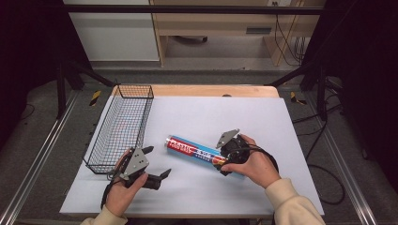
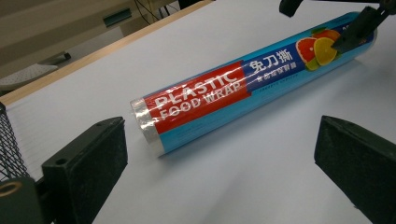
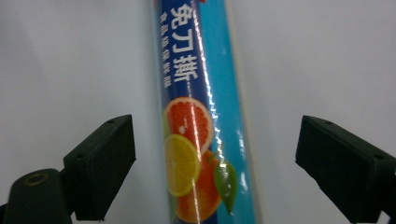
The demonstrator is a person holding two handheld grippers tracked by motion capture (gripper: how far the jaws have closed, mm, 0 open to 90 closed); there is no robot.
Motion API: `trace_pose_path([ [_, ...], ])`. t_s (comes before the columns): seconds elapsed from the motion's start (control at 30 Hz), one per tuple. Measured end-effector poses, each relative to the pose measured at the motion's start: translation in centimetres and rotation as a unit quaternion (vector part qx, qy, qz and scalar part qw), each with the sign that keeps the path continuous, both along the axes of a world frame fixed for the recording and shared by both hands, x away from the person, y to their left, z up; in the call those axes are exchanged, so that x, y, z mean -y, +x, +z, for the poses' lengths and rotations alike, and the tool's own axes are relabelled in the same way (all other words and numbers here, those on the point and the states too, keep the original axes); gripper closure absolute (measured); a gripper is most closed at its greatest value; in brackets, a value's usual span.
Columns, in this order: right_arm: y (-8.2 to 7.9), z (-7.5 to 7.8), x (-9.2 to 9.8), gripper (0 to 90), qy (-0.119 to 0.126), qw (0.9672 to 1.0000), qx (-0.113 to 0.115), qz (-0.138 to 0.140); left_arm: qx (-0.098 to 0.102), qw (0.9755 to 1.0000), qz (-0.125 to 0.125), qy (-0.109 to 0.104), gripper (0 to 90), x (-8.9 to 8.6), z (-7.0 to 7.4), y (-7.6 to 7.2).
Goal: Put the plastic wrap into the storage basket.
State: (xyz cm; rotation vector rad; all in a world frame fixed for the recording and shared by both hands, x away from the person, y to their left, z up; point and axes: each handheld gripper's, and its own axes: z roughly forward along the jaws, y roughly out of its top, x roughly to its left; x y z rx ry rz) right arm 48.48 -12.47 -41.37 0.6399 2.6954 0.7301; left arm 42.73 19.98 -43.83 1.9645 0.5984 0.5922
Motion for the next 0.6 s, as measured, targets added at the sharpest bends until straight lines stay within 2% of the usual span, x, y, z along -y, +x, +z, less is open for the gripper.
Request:
trace_pose_path([
  [0.23,1.2,-2.2,-0.8,12.6,-0.031,0.9988,-0.037,0.001,-0.003,1.0,-0.004,0.005,2.7,-0.1,-0.1,0.1],
  [0.37,1.7,-2.8,-1.3,15.3,-0.035,0.9984,-0.042,0.011,-0.003,1.0,-0.005,0.005,2.7,0.0,-0.1,0.1],
  [0.6,2.4,-3.7,-1.6,19.7,-0.05,0.997,-0.06,0.007,-0.003,1.0,-0.003,0.007,2.9,0.0,-0.1,0.1],
])
